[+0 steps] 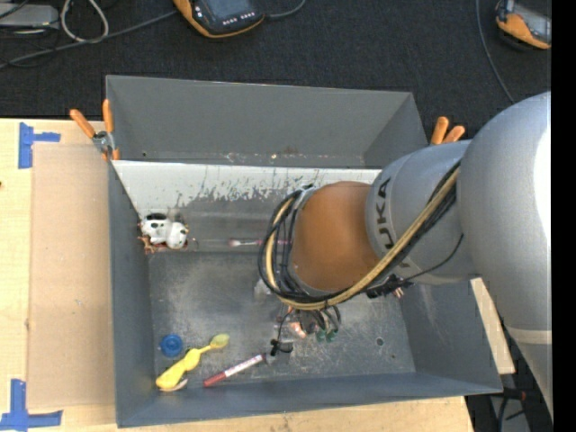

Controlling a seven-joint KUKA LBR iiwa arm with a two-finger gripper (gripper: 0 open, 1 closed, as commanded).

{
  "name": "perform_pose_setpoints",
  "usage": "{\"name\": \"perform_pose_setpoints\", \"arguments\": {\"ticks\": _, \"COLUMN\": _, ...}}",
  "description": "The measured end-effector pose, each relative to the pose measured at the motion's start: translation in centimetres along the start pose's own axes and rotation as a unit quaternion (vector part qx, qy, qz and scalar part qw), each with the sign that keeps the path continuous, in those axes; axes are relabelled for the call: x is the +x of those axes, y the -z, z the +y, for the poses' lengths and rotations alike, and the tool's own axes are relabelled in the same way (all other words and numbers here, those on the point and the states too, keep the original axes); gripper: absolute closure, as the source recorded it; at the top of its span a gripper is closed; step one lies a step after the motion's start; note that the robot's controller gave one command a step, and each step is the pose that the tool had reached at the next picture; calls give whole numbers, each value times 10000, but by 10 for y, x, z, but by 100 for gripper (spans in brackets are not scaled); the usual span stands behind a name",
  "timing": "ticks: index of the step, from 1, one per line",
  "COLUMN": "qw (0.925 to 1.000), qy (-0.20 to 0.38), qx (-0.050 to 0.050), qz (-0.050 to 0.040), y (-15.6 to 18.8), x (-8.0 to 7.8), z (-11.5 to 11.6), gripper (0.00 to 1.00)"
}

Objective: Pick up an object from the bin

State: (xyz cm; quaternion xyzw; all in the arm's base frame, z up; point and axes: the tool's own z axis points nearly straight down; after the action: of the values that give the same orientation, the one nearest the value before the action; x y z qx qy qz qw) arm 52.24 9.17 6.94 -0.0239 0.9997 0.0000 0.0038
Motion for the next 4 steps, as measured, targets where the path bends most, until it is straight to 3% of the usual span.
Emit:
{"name": "perform_pose_setpoints", "arguments": {"ticks": 1, "qw": 10000, "qy": -5, "qx": 0, "qz": 2, "y": 0, "x": 0, "z": 0, "gripper": 0}}
{"name": "perform_pose_setpoints", "arguments": {"ticks": 2, "qw": 10000, "qy": -82, "qx": -8, "qz": -9, "y": 0, "x": 40, "z": -41, "gripper": 0}}
{"name": "perform_pose_setpoints", "arguments": {"ticks": 3, "qw": 9999, "qy": -114, "qx": -12, "qz": -8, "y": 17, "x": 26, "z": -63, "gripper": 0}}
{"name": "perform_pose_setpoints", "arguments": {"ticks": 4, "qw": 9966, "qy": -818, "qx": -15, "qz": -23, "y": 49, "x": 21, "z": -120, "gripper": 0}}
